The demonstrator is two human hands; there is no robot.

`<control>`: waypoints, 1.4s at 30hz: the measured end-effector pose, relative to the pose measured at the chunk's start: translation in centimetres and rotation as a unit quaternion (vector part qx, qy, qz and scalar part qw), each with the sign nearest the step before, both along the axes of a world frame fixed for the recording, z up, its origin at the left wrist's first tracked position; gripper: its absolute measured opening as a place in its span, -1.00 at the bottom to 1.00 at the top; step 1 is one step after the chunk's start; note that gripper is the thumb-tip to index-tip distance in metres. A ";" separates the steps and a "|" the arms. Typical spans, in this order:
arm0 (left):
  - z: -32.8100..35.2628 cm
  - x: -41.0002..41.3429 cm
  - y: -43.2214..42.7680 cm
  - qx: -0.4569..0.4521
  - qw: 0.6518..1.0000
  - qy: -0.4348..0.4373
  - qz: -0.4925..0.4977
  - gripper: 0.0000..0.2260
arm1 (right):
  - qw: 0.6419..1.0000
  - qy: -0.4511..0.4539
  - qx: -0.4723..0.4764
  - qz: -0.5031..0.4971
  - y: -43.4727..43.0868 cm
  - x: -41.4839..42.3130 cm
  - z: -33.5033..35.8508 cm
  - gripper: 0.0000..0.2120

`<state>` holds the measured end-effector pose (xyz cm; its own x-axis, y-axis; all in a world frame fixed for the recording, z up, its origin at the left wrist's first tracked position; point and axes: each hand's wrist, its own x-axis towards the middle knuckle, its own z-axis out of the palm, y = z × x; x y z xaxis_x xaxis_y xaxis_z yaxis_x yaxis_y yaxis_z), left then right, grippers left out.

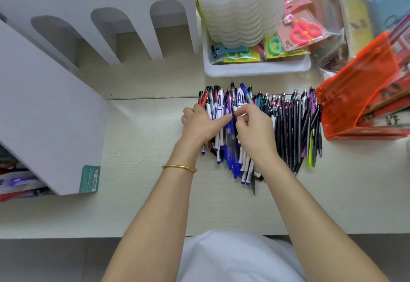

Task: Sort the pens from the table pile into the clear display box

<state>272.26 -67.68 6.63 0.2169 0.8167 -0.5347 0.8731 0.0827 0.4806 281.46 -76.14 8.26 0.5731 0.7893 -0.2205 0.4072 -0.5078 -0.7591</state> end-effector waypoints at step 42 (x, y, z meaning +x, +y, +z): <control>-1.8 -0.3 -0.2 0.164 0.980 0.110 0.020 -0.23 | 0.999 0.037 0.018 -0.019 -0.5 0.0 -0.2 -0.85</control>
